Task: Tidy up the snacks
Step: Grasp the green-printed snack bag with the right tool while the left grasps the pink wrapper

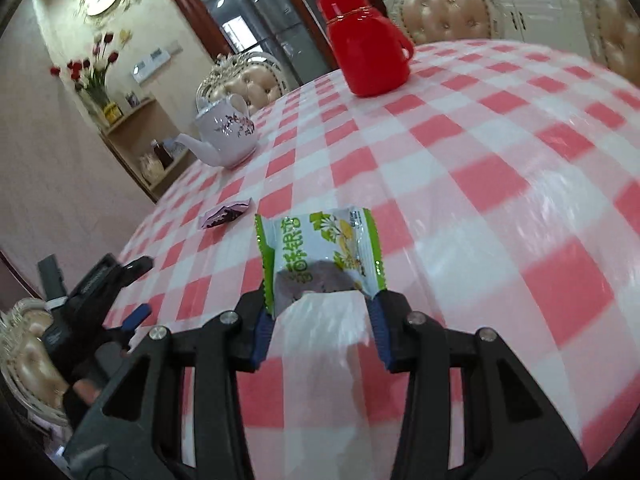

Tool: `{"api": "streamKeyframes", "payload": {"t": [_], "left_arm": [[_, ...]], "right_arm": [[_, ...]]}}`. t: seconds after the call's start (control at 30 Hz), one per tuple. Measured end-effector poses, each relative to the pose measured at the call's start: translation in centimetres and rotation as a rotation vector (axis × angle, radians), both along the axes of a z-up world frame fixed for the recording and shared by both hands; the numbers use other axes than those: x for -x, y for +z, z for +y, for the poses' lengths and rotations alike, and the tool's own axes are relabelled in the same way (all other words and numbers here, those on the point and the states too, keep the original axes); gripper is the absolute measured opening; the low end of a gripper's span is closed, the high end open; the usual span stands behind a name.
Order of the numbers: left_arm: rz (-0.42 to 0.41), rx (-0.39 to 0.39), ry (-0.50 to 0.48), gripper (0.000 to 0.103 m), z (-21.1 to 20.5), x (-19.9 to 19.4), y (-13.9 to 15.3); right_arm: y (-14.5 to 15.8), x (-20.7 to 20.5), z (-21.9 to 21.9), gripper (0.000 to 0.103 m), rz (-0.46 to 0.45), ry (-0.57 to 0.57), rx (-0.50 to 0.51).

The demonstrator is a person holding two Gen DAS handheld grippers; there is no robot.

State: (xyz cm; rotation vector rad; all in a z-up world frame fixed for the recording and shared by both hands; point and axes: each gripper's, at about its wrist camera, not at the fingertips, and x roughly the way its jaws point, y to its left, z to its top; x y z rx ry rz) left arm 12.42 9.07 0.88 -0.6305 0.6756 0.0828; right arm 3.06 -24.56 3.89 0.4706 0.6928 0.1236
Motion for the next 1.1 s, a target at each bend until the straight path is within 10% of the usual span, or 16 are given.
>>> {"api": "streamKeyframes", "payload": {"t": [0.13, 0.4, 0.83, 0.97, 1.1], "left_arm": [[-0.016, -0.062, -0.084, 0.085, -2.5, -0.6, 0.5], [-0.085, -0.528, -0.474, 0.085, -7.2, -7.5, 3.0], [0.051, -0.357, -0.810, 0.084, -7.5, -16.4, -0.6], [0.056, -0.383, -0.851, 0.041, -8.3, -15.6, -0.7], [0.055, -0.483, -0.844, 0.028, -9.6, -13.9, -0.6]], "right_arm": [[0.7, 0.1, -0.2, 0.046, -0.032, -0.002, -0.021], [0.7, -0.2, 0.9, 0.046, -0.041, 0.052, -0.046], [-1.4, -1.6, 0.6, 0.047, 0.055, 0.060, -0.114], [-1.5, -1.6, 0.8, 0.047, 0.059, 0.054, -0.095], [-1.5, -1.6, 0.6, 0.047, 0.062, 0.046, -0.094]]}}
